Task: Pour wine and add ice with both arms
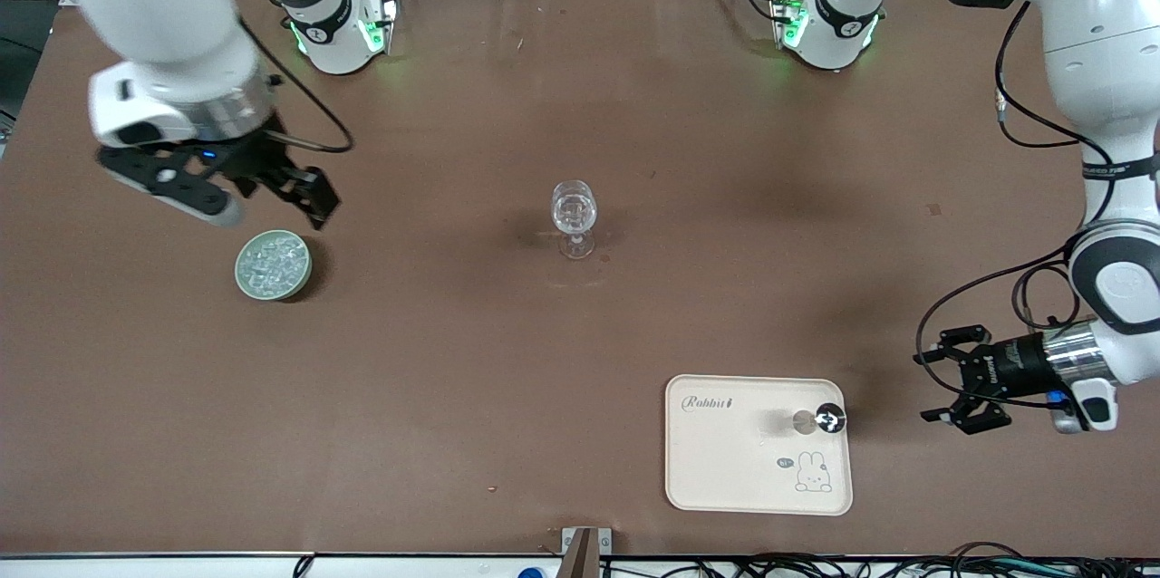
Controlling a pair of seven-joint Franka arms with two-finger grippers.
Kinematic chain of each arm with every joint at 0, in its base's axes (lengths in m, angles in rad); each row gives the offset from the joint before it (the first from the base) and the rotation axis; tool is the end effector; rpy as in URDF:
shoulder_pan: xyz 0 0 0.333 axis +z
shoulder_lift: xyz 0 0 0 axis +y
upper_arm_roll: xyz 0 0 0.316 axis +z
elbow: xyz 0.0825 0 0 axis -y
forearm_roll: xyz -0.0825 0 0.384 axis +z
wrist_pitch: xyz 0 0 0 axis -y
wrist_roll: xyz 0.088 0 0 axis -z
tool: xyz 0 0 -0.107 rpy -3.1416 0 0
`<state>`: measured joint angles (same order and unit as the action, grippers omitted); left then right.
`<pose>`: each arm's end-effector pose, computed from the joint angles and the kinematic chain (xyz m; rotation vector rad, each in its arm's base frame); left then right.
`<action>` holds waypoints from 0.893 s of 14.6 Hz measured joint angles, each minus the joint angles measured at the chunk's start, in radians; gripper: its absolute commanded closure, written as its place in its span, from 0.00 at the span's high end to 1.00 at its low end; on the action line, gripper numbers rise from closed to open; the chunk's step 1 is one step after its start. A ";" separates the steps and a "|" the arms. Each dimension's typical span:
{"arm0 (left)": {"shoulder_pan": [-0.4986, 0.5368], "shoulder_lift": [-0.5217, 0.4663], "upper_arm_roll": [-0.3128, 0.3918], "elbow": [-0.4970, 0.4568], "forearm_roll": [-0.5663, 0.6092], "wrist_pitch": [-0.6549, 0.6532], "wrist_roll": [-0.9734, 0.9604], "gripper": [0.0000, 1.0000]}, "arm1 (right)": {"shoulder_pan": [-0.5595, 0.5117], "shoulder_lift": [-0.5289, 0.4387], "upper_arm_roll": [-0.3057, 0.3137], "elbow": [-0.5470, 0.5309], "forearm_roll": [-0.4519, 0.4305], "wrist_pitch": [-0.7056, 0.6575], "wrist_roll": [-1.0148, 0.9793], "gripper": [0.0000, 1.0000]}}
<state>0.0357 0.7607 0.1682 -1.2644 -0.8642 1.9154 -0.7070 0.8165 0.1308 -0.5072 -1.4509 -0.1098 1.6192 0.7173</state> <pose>0.7446 0.0656 0.3161 2.0424 1.4197 -0.3329 0.5642 0.1899 0.6207 2.9507 -0.5986 0.1993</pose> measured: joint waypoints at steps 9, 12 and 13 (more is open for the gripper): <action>-0.017 -0.318 -0.024 0.028 0.420 -0.134 0.198 1.00 | -0.439 -0.110 0.111 -0.005 0.008 -0.126 -0.550 1.00; -0.046 -0.407 -0.031 0.012 0.545 -0.224 0.385 1.00 | -0.664 -0.112 0.286 -0.006 0.073 -0.123 -0.593 1.00; -0.055 -0.441 -0.035 -0.004 0.577 -0.233 0.442 1.00 | -0.738 -0.112 0.353 -0.006 0.083 -0.120 -0.602 1.00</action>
<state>-0.0189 0.3195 0.1328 -1.2687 -0.2875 1.6823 -0.2652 0.0789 0.0188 -0.1538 -1.4570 -0.0269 1.4989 0.1154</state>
